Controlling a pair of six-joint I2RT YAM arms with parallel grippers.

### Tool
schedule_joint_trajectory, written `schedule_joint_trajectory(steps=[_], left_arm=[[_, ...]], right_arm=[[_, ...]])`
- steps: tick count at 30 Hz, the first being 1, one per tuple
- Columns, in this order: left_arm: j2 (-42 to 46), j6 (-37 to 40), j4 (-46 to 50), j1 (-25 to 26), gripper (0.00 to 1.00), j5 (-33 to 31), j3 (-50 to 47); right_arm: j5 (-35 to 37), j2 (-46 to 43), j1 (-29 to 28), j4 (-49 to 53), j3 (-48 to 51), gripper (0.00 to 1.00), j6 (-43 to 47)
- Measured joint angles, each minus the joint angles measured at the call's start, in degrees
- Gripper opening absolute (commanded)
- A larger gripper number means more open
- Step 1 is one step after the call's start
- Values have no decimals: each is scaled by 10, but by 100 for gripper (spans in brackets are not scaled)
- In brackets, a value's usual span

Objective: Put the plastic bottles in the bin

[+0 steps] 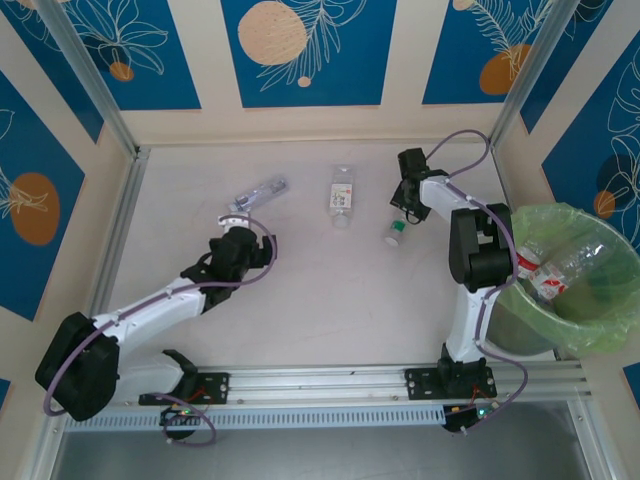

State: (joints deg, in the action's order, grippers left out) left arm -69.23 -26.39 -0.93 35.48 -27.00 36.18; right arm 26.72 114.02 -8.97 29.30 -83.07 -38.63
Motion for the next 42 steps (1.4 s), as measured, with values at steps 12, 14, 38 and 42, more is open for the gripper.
schedule_joint_trajectory(steps=[12,14,38,42], left_arm=[[-39,15,-17,0,100,66,20],[-49,15,-22,0,100,75,29],[-119,3,-60,0,100,174,96],[-125,-3,-62,0,100,179,96]], right_arm=[[-17,-97,-15,-15,49,43,29],[-19,-116,-18,-17,59,42,34],[-149,-372,-47,-113,180,39,148],[-165,-398,-47,-101,178,39,167]])
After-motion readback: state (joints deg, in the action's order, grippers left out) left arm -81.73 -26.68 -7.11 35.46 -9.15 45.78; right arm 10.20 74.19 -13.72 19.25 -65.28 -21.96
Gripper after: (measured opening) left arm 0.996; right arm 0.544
